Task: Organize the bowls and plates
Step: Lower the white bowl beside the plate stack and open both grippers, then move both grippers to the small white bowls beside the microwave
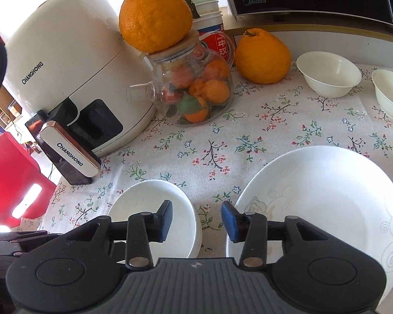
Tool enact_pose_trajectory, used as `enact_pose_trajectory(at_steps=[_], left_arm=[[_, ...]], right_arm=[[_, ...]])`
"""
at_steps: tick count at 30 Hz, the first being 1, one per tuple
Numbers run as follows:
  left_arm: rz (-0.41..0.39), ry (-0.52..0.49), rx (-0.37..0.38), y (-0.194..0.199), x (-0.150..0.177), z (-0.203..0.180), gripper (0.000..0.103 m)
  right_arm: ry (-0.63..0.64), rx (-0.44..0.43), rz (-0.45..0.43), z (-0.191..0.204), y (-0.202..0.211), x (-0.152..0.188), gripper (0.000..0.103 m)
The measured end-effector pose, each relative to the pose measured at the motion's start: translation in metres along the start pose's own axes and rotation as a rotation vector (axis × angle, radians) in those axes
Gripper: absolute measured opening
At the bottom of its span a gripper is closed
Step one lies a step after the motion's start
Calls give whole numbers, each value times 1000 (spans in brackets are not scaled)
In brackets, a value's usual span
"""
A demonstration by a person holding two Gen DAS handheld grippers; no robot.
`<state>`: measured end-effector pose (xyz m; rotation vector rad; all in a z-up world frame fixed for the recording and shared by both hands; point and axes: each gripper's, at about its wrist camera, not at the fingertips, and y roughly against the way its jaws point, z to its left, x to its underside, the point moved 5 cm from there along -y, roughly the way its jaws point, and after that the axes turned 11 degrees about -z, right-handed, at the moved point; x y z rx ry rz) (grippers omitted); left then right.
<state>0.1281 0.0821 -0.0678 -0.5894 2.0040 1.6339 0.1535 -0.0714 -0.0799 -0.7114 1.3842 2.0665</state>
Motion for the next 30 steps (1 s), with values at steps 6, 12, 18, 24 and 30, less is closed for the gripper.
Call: enact_pose_trajectory(at_steps=[6,12,18,24,30], left_arm=[[-44,-24,-32,3,-11,-8,72],[-91,-53,-60,9,-18,-23,79],[-98,-87,-45,7,-17,-48,85],[-134,-65,12,9,-18,-77,98],[-194,-60,14,16,-20,-96,103]], right_arm=[[-26,19,-52,-13,13,-12,57],[-57,38,-92,-30,30,-24,68],[-110,78,-128,-55,53,-31,78],[-155,125,-177,-93,80,-38,87],[-151,179,-169,-131,94,-33,88]])
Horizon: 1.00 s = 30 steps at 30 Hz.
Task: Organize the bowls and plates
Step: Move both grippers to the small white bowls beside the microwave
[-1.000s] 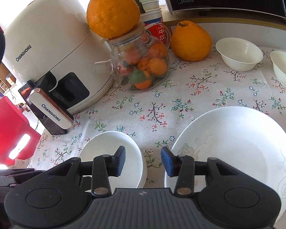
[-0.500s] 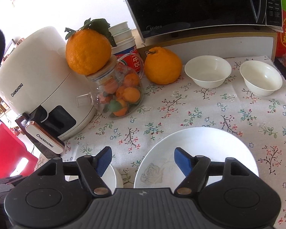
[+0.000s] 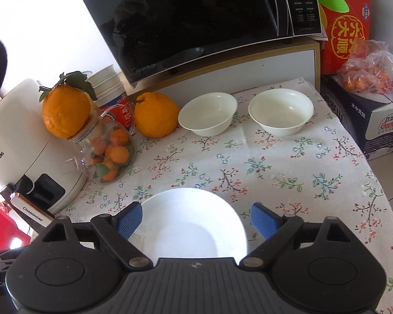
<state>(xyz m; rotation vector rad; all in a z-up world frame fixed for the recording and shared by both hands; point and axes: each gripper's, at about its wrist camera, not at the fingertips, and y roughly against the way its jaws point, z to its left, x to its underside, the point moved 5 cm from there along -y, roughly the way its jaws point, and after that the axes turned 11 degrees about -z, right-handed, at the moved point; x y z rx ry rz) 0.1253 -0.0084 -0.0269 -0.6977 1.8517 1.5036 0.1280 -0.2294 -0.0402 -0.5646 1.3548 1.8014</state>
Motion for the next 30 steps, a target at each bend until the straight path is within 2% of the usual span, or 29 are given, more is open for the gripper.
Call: enact_pose_trajectory(at_steps=[7,9,12,15,21,24,26,30], left_arm=[[-14,-50,11,-3,-18,-19,103],[-18,-63,13,-8,-25,-25,103],[-27,-130,20,-23,-37,-42,103],[-24,-177,34,-41,-47,-61,103],[-18,-178,98,-78,-68,-98,103],[-21,-164,140,-102,-78,-118,102],[-21,-159,170,-119,-81,-132,97],[15,-149,215,-150,-78,-158,80]], right_arm=[[-127,49,14,-33,-7,-16,88],[-129,52,3,-37,-11,-26,88],[-114,91,-50,-45,-16,-47,88],[-157,92,-84,-57,-25,-66,89],[-230,117,-137,-98,-54,-79,89],[-327,102,-131,-127,-72,-78,86],[-415,68,-141,-145,-81,-78,84],[-517,16,-124,-166,-98,-76,66]])
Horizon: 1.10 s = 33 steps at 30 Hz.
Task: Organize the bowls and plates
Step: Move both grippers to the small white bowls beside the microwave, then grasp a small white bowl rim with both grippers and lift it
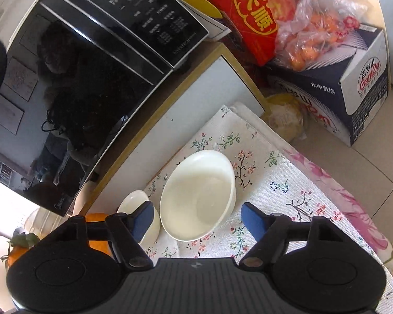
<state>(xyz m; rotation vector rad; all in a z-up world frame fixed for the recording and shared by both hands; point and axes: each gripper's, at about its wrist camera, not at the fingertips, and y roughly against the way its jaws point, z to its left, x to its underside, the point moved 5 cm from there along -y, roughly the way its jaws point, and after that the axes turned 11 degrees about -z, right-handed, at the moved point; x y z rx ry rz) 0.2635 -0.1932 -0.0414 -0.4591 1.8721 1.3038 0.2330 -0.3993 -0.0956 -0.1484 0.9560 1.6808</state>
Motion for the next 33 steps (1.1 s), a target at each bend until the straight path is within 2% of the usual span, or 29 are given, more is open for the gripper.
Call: enact_pose_trajectory(at_steps=[2,3,6,8,15,17,22,28,30,33], left_arm=[[6,14,33,-11,2,-9,67],[8,21,48,-16,3,-13,64],[24,50,67,-30,4,-23,52],[32,71,77,-37,3,-28,46],[51,126,45,-56,3,-33,36],[57,135,37,-61,4,-33,28],[40,155,-8,-65,5,-27,23],[25,172,-14,-71,3,-26,15],[28,179,-13,-73,3,-26,12],[24,163,-22,-74,3,-27,5]], right_arm=[[-18,-6,-5,-5,-4,-2,58],[-25,-8,-5,-7,-6,-2,51],[-50,-12,1,-14,-11,-3,39],[-69,-16,3,-20,-16,-5,34],[-105,-27,9,-29,-21,-6,24],[-103,-25,9,-31,-22,-6,20],[-113,-18,15,-37,-25,-4,17],[-124,-27,18,-39,-26,-3,10],[-123,-33,20,-38,-27,-2,4],[-115,-29,16,-39,-28,-2,3]])
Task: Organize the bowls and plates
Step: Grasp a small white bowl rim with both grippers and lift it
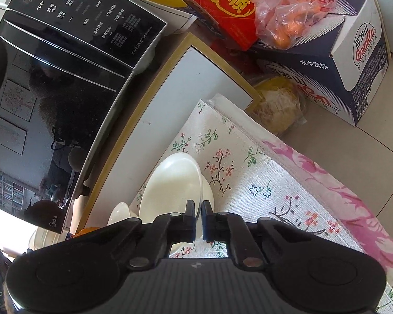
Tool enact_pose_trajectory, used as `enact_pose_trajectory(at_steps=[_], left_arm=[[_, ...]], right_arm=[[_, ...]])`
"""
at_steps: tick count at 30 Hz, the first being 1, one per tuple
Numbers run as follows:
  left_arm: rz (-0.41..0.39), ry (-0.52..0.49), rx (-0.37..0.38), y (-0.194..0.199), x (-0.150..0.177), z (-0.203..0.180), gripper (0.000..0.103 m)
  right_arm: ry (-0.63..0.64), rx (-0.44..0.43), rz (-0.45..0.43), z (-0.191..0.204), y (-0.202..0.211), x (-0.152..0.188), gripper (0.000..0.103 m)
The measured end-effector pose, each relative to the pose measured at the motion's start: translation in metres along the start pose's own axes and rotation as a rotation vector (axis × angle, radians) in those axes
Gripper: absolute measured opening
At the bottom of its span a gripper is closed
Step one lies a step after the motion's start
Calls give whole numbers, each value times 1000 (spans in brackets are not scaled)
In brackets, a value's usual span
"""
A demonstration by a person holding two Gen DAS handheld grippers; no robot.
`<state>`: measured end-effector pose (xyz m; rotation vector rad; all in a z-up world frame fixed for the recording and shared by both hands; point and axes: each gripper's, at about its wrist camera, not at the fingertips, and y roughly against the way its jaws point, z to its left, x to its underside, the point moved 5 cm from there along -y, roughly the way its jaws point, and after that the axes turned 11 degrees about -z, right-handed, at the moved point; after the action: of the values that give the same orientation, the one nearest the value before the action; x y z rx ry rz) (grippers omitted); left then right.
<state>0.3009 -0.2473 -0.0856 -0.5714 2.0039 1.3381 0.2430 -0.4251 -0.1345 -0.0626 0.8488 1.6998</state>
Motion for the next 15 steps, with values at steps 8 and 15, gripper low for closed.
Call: enact_pose_trajectory(at_steps=[8,15], left_arm=[[0,17,-10,9,-3,3,4],[-3,49,-18,42,-14,13,4]], right_arm=[[34,-15,-8,13,7,-2,3],[55,-45,15,37,23,-1,3]])
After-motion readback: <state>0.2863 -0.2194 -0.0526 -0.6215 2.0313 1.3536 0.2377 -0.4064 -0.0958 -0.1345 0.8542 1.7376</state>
